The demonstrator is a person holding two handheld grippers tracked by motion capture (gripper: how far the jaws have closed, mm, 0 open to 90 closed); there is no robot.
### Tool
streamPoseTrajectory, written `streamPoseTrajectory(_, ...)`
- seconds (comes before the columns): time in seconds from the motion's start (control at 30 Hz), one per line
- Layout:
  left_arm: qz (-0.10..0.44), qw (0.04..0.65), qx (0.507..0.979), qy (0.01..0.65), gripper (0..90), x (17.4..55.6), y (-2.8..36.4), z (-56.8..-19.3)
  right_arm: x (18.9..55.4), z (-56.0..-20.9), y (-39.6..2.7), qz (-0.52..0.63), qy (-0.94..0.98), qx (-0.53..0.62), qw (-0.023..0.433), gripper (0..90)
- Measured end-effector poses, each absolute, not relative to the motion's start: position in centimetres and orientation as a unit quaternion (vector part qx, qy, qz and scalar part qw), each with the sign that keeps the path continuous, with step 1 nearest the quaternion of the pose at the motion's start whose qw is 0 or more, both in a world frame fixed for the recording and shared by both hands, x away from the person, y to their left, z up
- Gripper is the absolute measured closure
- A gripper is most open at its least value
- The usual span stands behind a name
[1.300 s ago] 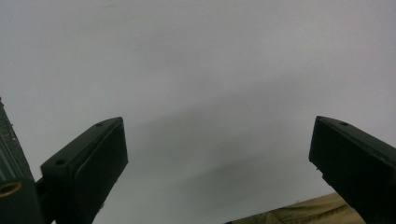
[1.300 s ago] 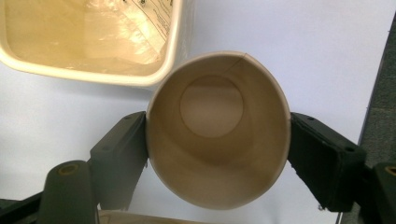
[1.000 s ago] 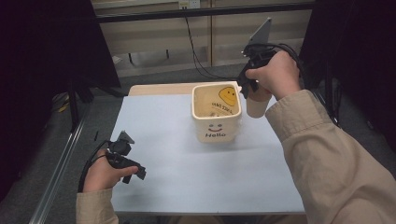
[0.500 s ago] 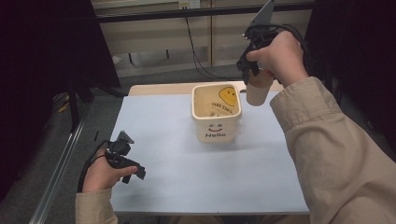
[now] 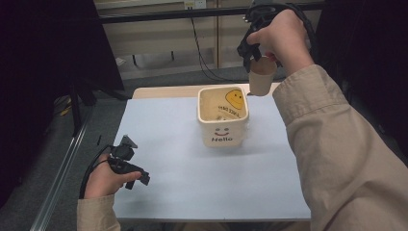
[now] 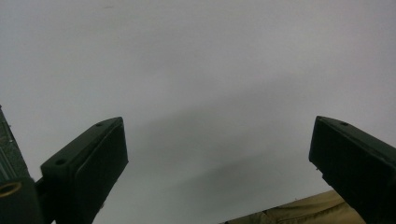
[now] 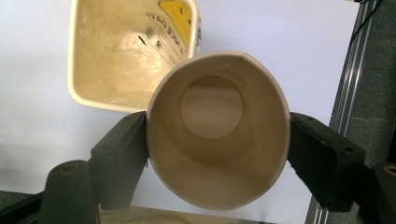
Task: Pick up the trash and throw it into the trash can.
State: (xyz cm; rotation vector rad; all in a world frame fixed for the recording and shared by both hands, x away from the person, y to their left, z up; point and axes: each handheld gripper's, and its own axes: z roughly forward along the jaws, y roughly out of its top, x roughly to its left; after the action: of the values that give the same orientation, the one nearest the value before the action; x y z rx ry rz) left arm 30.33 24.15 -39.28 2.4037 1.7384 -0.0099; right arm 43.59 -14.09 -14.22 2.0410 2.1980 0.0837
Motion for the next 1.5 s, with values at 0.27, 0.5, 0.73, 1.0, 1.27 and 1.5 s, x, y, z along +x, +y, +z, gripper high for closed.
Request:
streamPoseTrajectory(0.27, -0.005, 0.085, 0.812, 0.577, 4.2, 30.4, 24.3, -39.2, 44.6, -15.1, -12.9, 0.029, 0.739, 0.669, 0.069, 23.3)
streamPoseTrajectory(0.5, -0.002, 0.086, 0.811, 0.579, 4.2, 30.4, 24.2, -39.3, 45.2, -15.9, -11.2, 0.041, 0.746, 0.662, 0.06, 23.2)
streamPoseTrajectory(0.73, -0.002, 0.084, 0.812, 0.577, 4.2, 30.5, 24.4, -39.2, 45.6, -16.8, -10.0, 0.044, 0.754, 0.653, 0.051, 23.0)
streamPoseTrajectory(1.0, -0.003, 0.085, 0.812, 0.577, 4.2, 30.5, 24.4, -39.2, 45.9, -17.7, -9.4, 0.048, 0.762, 0.644, 0.052, 22.9)
streamPoseTrajectory(1.27, -0.006, 0.086, 0.813, 0.577, 4.2, 30.5, 24.3, -39.2, 46.2, -20.0, -8.9, 0.046, 0.767, 0.639, 0.037, 22.5)
streamPoseTrajectory(1.5, -0.006, 0.086, 0.816, 0.572, 4.2, 30.5, 24.5, -39.1, 46.3, -22.2, -8.7, 0.044, 0.771, 0.635, 0.025, 22.2)
